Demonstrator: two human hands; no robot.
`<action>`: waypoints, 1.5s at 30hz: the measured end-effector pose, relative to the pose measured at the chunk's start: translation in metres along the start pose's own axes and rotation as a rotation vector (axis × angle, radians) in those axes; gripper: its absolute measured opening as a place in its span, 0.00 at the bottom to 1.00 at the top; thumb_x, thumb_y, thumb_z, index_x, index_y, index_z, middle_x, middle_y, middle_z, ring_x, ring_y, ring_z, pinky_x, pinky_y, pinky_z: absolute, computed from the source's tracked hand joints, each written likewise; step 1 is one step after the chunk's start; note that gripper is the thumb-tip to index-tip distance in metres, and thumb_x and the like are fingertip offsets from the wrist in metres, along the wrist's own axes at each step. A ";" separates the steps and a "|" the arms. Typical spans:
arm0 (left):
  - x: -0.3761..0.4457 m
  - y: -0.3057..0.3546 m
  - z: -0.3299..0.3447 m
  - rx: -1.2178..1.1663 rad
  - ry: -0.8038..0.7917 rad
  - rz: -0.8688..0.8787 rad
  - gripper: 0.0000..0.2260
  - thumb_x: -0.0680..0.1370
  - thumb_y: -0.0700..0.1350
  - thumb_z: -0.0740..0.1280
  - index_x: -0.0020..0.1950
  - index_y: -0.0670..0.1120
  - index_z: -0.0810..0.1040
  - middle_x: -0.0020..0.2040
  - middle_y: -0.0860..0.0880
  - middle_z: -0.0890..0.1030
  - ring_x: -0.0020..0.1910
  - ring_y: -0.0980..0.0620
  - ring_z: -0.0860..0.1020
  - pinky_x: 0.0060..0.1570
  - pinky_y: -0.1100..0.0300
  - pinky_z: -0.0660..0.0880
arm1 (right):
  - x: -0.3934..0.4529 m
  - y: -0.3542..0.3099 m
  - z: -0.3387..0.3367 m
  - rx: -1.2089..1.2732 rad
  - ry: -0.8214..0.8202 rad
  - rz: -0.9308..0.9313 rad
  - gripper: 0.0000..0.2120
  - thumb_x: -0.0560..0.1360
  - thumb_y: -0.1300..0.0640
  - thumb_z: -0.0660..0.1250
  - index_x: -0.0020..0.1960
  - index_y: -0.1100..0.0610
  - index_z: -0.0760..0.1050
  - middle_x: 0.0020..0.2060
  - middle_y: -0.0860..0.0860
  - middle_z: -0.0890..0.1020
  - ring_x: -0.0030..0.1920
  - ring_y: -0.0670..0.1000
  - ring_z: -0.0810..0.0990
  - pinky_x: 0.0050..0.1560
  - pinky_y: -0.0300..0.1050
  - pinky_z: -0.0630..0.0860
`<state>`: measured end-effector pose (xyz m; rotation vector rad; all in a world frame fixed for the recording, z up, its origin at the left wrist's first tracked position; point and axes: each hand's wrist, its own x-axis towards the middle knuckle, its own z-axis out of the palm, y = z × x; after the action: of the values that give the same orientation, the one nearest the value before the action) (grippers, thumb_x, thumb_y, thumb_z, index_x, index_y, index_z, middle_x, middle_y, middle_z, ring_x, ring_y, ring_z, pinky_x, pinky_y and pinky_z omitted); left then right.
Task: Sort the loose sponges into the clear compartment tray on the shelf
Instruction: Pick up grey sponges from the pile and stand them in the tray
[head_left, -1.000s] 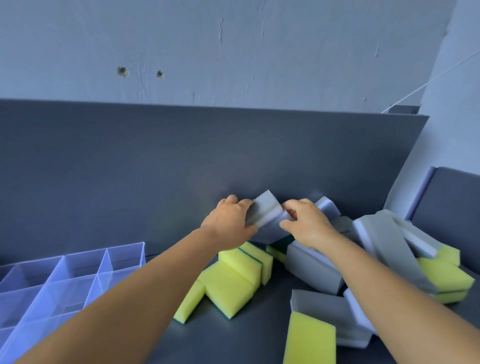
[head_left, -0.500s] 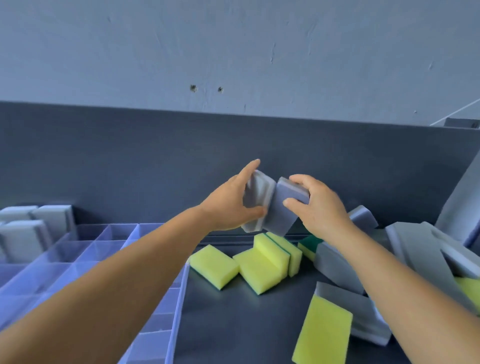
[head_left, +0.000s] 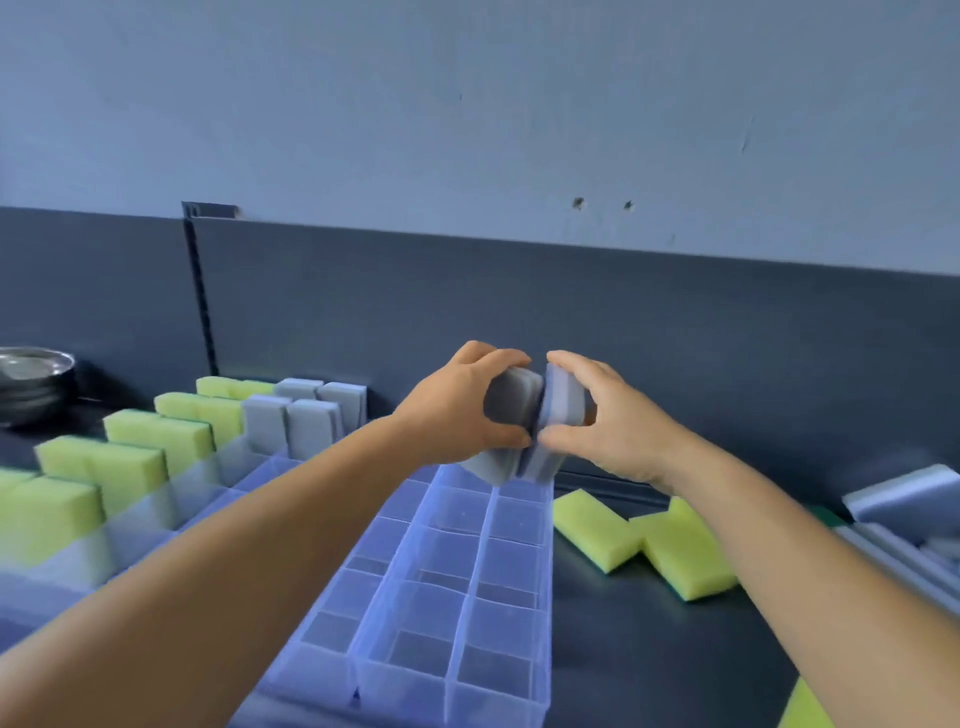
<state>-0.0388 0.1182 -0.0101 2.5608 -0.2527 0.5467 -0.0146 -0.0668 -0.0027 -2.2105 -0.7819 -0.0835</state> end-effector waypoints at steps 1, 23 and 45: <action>-0.005 -0.010 -0.009 0.012 0.009 -0.011 0.33 0.68 0.53 0.75 0.71 0.57 0.66 0.66 0.57 0.66 0.55 0.55 0.72 0.55 0.58 0.72 | 0.004 -0.008 0.009 0.009 -0.033 -0.021 0.37 0.71 0.61 0.69 0.74 0.44 0.57 0.72 0.43 0.59 0.57 0.44 0.74 0.52 0.35 0.69; -0.080 -0.224 -0.165 0.113 0.019 -0.119 0.18 0.72 0.46 0.70 0.61 0.56 0.75 0.54 0.48 0.77 0.51 0.46 0.75 0.50 0.56 0.72 | 0.085 -0.146 0.198 0.008 0.188 0.056 0.13 0.71 0.56 0.70 0.53 0.45 0.74 0.46 0.45 0.78 0.39 0.49 0.75 0.35 0.40 0.69; -0.069 -0.255 -0.127 0.472 -0.264 0.012 0.08 0.74 0.47 0.68 0.51 0.46 0.76 0.50 0.47 0.76 0.54 0.46 0.73 0.43 0.54 0.71 | 0.114 -0.135 0.250 -0.432 0.071 0.133 0.12 0.74 0.58 0.67 0.56 0.52 0.71 0.56 0.49 0.73 0.53 0.54 0.74 0.48 0.45 0.72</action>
<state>-0.0726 0.4069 -0.0510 3.0957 -0.2534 0.2940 -0.0431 0.2330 -0.0551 -2.6435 -0.6177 -0.2870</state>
